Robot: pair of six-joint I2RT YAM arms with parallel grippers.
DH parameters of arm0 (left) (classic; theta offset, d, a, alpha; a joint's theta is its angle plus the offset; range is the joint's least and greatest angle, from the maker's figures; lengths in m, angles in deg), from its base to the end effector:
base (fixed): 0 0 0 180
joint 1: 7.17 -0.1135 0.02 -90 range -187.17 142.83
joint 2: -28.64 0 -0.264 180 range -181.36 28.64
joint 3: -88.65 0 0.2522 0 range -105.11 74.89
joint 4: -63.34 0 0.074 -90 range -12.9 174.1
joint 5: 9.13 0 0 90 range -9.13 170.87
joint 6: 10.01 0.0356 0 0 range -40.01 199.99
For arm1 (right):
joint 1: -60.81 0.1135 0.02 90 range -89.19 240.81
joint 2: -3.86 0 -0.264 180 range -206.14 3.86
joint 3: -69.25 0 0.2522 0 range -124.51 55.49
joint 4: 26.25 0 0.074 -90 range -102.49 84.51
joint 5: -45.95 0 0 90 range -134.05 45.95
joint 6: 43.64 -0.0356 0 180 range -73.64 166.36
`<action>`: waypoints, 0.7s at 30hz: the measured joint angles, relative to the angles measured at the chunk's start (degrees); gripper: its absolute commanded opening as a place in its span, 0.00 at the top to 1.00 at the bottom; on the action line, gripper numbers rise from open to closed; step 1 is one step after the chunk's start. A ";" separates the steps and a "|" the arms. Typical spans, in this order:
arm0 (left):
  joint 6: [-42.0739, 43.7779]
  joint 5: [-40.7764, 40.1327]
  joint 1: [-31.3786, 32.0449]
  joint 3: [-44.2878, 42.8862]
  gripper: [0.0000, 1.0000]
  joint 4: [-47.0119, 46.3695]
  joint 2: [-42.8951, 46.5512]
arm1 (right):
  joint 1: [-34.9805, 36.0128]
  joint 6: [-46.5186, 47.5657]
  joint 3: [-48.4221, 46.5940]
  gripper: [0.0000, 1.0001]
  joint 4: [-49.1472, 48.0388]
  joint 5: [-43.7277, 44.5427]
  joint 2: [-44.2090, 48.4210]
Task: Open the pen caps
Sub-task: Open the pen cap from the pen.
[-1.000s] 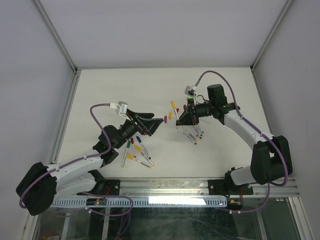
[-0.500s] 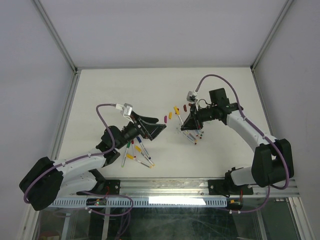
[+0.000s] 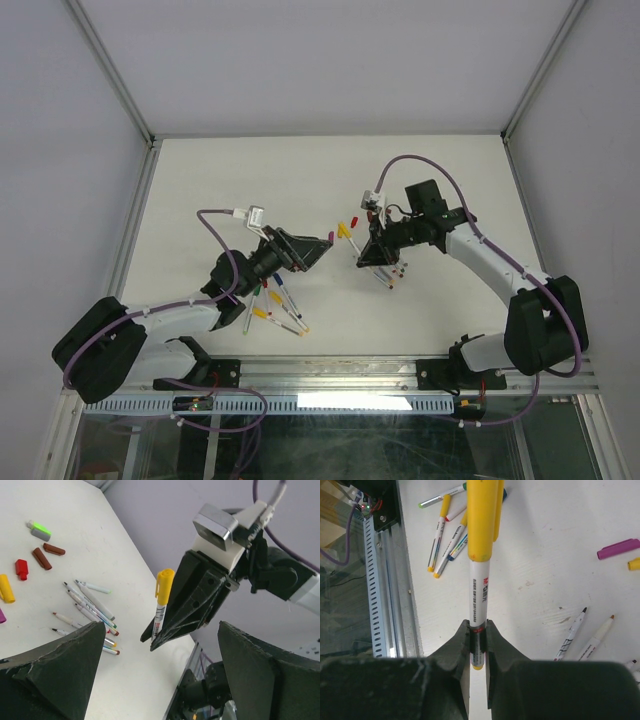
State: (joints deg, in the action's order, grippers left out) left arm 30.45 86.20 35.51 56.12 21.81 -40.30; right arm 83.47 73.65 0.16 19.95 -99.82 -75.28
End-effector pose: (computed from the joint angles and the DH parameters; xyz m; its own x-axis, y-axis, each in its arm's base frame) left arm 0.1721 -0.1632 0.2199 -0.5227 -0.5485 -0.6526 0.5321 0.3883 -0.7524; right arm 0.2386 0.1315 0.2506 -0.3882 -0.4415 -0.8089 -0.9211 0.1572 0.3562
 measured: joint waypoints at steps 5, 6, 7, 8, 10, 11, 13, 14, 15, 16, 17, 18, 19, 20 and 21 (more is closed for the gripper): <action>-3.96 -3.98 -0.02 -0.07 0.05 2.78 0.13 | 0.35 -0.22 0.00 1.00 -0.11 2.05 -0.20; -4.39 -4.39 -0.02 -0.07 0.05 3.61 0.26 | 0.48 -0.24 0.00 1.00 -0.13 2.45 -0.35; -4.96 -4.87 -0.02 -0.07 0.05 4.39 0.50 | 0.59 -0.24 -0.02 1.00 -0.17 2.67 -0.46; -5.16 -5.07 -0.02 -0.07 0.05 4.90 0.76 | 0.76 -0.24 0.00 1.00 -0.20 2.89 -0.61; -5.40 -5.46 -0.02 -0.07 0.05 5.79 1.68 | 1.16 -0.24 0.00 1.00 -0.24 3.23 -1.01; -5.42 -5.53 -0.02 -0.07 0.05 6.08 2.21 | 1.36 -0.24 0.00 1.00 -0.24 3.50 -1.22; -5.40 -6.03 -0.02 -0.07 0.05 6.14 2.86 | 1.66 -0.22 0.00 1.00 -0.22 3.96 -1.53; -5.40 -6.45 -0.02 -0.07 0.04 6.10 3.02 | 1.79 -0.22 0.00 1.00 -0.22 4.15 -1.66; -5.40 -6.62 -0.02 -0.07 0.04 6.03 3.08 | 1.90 -0.22 0.00 1.00 -0.22 4.33 -1.79; -5.40 -6.80 -0.02 -0.07 0.04 6.03 3.08 | 2.01 -0.20 0.00 1.00 -0.22 4.46 -1.97; -5.42 -6.84 -0.02 -0.07 0.04 6.08 3.08 | 2.10 -0.20 0.00 1.00 -0.22 4.59 -2.05; -5.46 -6.88 -0.02 -0.07 0.04 6.05 3.08 | 2.21 -0.22 0.00 1.00 -0.22 4.74 -2.14; -5.64 -6.95 -0.02 -0.07 0.05 6.05 3.08 | 2.27 -0.20 0.00 1.00 -0.22 4.87 -2.14; -5.97 -7.10 -0.02 -0.07 0.06 6.10 3.08 | 2.40 -0.20 0.00 1.00 -0.22 5.01 -2.14; -6.45 -7.50 -0.02 -0.07 0.07 6.25 3.08 | 2.49 -0.20 0.00 1.00 -0.22 5.14 -2.14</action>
State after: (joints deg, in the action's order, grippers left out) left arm 24.01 78.70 35.49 56.06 28.06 -37.22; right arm 85.96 73.45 0.16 19.73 -94.68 -77.42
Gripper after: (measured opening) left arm 0.953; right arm 0.129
